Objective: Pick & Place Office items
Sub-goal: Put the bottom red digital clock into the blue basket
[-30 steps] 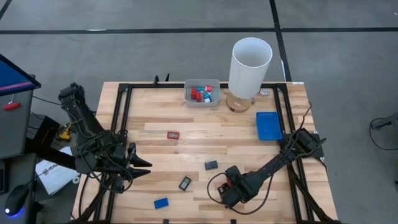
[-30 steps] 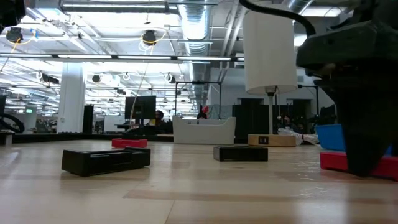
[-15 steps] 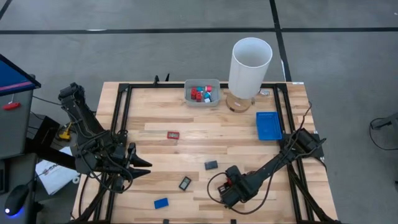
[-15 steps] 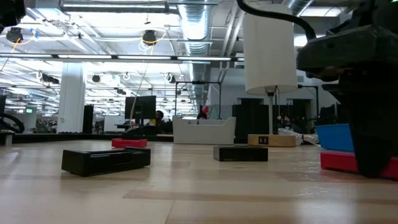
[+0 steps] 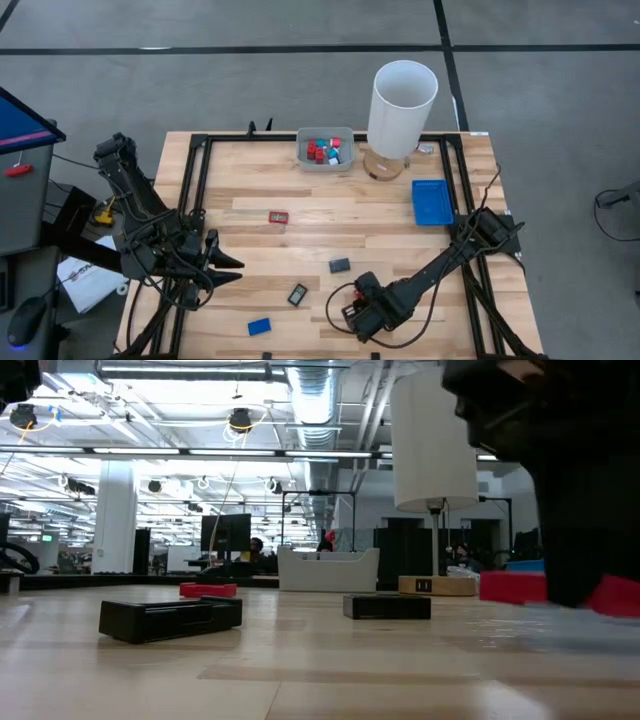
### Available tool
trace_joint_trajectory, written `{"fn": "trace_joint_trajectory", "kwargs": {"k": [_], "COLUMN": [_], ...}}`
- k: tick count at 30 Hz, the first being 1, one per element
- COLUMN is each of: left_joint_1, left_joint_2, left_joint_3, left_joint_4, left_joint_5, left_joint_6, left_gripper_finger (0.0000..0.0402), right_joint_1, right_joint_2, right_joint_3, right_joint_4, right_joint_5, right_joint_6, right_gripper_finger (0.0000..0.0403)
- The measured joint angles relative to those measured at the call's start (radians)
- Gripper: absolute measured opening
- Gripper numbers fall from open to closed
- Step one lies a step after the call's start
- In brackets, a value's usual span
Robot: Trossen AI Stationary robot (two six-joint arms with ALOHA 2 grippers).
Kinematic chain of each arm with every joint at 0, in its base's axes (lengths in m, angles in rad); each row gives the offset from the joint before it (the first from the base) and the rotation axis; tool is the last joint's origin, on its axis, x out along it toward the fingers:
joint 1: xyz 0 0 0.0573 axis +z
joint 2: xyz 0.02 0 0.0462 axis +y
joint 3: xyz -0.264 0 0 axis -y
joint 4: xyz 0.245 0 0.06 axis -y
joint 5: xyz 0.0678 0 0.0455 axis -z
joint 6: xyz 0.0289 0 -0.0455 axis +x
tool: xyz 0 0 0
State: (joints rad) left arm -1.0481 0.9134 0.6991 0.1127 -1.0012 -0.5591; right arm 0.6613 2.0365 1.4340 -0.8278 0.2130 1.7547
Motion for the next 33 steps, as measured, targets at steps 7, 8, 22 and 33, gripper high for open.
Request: {"fn": "trace_joint_trajectory", "kwargs": {"k": [7,8,22,33], "left_joint_1": [0.000,0.000,0.000,0.000], "left_joint_2": [0.000,0.000,0.000,0.000], "left_joint_3": [0.000,0.000,0.000,0.000], "left_joint_4": [0.000,0.000,0.000,0.000], "left_joint_5": [0.003,0.002,-0.001,-0.002], "left_joint_6": [0.001,0.001,0.001,0.001], "left_gripper_finger": [0.0118,0.0118,0.0118,0.0118], "right_joint_1": [-0.020,-0.025,-0.114,-0.264], "right_joint_2": [-0.001,-0.001,-0.096,-0.442], "right_joint_3": [0.066,0.076,0.173,-0.096], "right_joint_4": [-0.072,-0.093,-0.677,-0.744], "right_joint_5": [0.074,0.084,0.208,0.299], "right_joint_6": [-0.002,-0.005,0.015,0.029], "right_gripper_finger": [0.0154,0.0151,0.0153,0.0168]}}
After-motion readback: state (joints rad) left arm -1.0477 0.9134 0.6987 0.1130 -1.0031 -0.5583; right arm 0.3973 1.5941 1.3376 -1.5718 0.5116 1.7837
